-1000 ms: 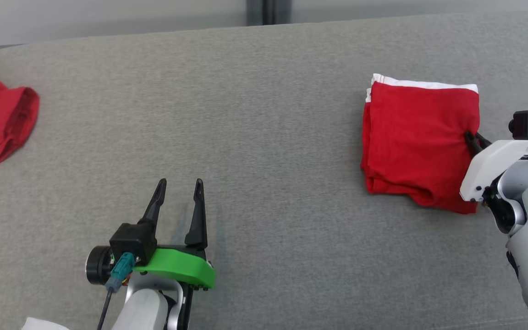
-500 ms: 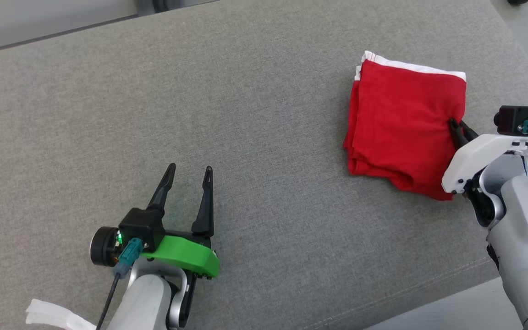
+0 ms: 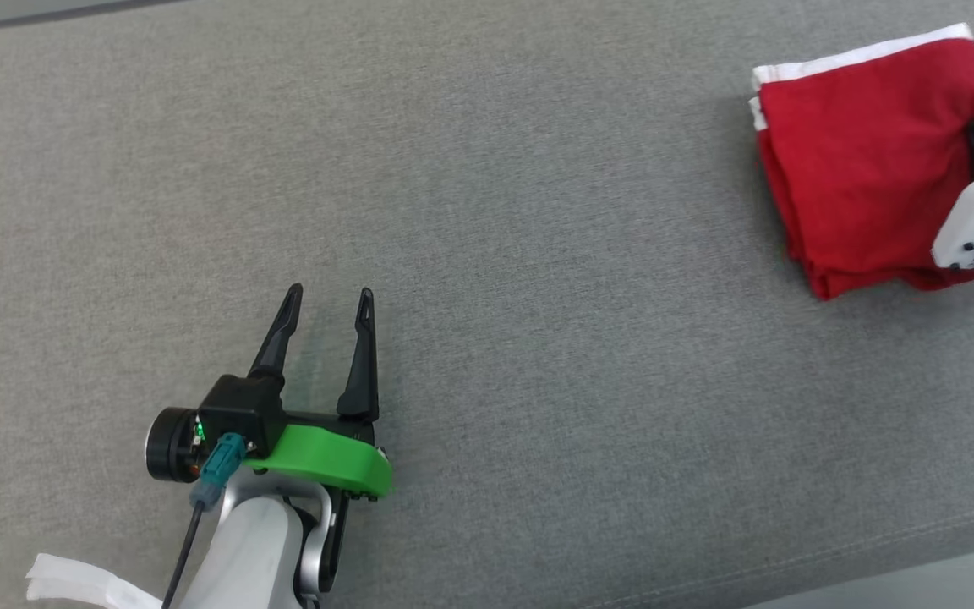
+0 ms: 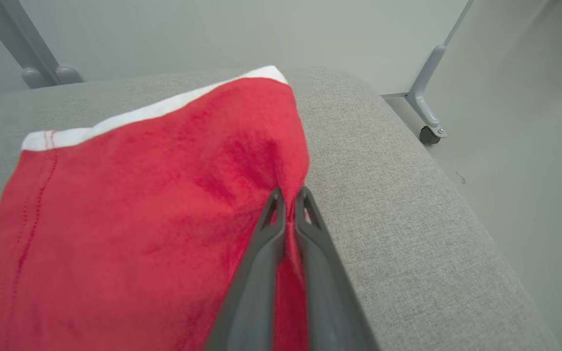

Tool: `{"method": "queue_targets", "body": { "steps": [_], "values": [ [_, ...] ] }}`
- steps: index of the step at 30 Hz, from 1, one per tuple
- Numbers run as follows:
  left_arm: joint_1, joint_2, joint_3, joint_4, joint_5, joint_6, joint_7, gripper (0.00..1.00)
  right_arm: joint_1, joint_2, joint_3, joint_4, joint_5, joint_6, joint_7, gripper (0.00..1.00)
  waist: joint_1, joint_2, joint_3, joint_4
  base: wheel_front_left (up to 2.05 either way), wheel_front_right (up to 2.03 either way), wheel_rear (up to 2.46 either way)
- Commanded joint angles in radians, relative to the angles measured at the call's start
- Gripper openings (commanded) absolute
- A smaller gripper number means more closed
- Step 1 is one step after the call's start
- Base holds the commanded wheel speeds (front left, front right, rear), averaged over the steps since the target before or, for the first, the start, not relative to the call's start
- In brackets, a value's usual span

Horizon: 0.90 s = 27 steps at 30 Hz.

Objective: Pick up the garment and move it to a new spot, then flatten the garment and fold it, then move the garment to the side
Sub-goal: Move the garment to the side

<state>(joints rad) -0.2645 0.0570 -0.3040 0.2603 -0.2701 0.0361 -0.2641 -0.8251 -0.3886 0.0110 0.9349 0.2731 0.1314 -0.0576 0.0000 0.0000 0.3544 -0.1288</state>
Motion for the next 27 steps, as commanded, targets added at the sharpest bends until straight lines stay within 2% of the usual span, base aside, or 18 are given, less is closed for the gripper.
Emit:
{"method": "queue_targets", "body": {
  "steps": [1,8,16,17,18,19,27],
  "values": [
    [-0.016,0.009,0.004,-0.008,0.010,0.004,0.000,1.00,-0.026,-0.023,-0.014,0.013,-0.019,-0.001,-0.013,0.00,0.0000,0.0000,0.036,0.046,0.00,0.00,0.00],
    [-0.022,0.014,0.003,-0.024,0.012,0.005,0.000,1.00,-0.089,-0.111,-0.099,0.094,-0.096,-0.001,-0.041,0.00,0.0000,0.0000,0.070,0.096,0.00,0.00,0.00],
    [-0.014,0.022,0.006,-0.040,0.015,0.015,0.000,1.00,-0.137,-0.156,-0.176,0.142,-0.232,-0.001,-0.065,0.00,0.0000,0.0000,0.089,0.107,0.00,0.00,0.00],
    [-0.014,0.023,0.006,-0.040,0.016,0.016,0.000,1.00,-0.142,-0.152,-0.189,0.147,-0.255,-0.001,-0.067,0.33,0.0000,0.0000,0.090,0.105,0.00,0.00,0.00],
    [-0.015,0.023,0.004,-0.039,0.017,0.017,0.000,1.00,-0.146,-0.145,-0.200,0.150,-0.270,-0.001,-0.074,0.87,0.0000,0.0000,0.090,0.104,0.00,0.00,0.00],
    [-0.017,0.022,0.002,-0.038,0.017,0.018,0.000,1.00,-0.150,-0.140,-0.216,0.149,-0.290,-0.001,-0.084,1.00,0.0000,0.0000,0.090,0.102,0.00,0.00,0.00],
    [-0.019,0.016,0.001,-0.022,0.001,0.021,0.000,1.00,-0.156,-0.051,-0.259,0.128,-0.384,-0.001,-0.142,1.00,0.0000,0.0000,0.050,0.085,0.00,0.00,0.00]
  ]
}}
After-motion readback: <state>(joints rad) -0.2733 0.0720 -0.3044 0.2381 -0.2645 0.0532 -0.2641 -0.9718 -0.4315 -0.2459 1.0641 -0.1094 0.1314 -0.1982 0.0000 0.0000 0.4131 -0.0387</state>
